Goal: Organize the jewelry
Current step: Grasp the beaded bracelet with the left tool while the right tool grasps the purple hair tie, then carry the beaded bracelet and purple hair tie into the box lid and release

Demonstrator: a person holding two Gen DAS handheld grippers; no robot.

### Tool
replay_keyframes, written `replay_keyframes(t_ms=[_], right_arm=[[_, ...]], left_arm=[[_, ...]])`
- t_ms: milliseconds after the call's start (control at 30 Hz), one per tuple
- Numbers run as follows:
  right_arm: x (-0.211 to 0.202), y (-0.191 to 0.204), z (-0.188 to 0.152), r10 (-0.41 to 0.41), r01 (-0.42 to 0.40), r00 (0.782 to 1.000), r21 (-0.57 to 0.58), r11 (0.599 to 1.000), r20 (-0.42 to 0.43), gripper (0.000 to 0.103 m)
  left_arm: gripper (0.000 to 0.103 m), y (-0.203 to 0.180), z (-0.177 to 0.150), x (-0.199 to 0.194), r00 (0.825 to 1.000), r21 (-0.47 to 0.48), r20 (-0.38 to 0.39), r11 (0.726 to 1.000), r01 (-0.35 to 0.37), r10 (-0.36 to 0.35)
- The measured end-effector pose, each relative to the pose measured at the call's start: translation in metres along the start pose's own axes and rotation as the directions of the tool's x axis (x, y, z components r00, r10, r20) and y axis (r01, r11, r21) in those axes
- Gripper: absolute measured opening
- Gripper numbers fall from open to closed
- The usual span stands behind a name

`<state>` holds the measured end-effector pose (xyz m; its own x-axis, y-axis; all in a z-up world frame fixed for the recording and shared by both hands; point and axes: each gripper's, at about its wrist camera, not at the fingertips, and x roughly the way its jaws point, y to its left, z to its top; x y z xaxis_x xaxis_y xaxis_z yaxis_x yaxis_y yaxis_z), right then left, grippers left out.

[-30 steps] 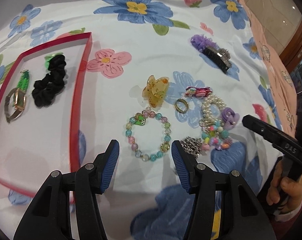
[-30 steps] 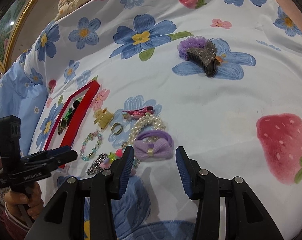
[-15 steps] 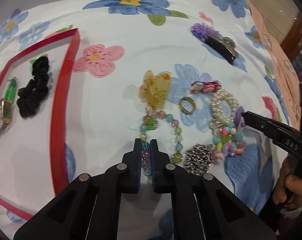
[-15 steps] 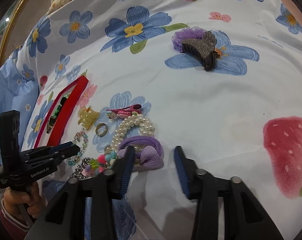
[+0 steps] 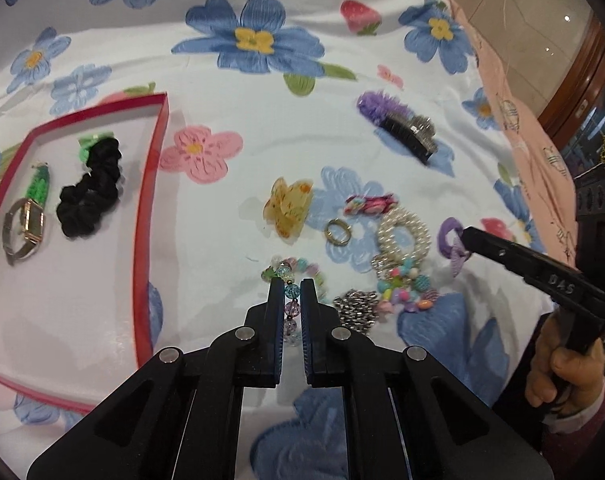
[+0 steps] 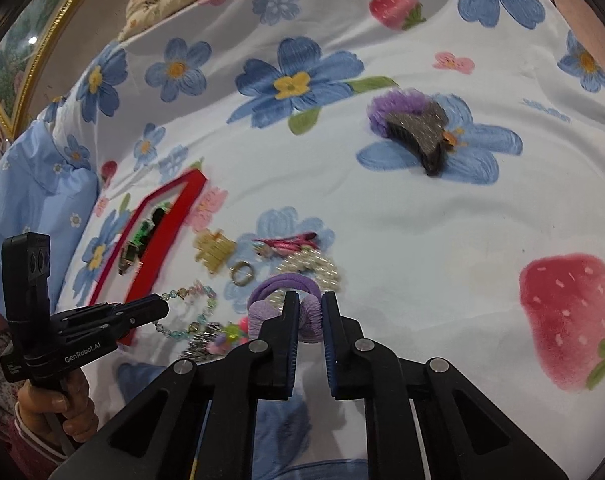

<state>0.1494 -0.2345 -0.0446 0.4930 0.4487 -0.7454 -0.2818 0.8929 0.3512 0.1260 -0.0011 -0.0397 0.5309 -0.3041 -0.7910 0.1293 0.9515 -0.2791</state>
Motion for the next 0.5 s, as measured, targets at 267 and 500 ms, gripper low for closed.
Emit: replay_keyframes(t_ms=[267, 500], right_arm=[[-0.002, 0.022, 0.004, 0.043, -0.043, 0.999, -0.024, 0.999, 0.003, 0.011], [0.002, 0.045, 0.007, 0.083, -0.084, 0.997, -0.056, 0.995, -0.005, 0.011]], left_arm=[[0.006, 0.008, 0.003, -0.035, 0.998, -0.017, 0.068, 1.000, 0.008, -0.006], [0.006, 0.022, 0.001, -0.061, 0.993, -0.042, 0.115, 0.999, -0.009, 0.014]])
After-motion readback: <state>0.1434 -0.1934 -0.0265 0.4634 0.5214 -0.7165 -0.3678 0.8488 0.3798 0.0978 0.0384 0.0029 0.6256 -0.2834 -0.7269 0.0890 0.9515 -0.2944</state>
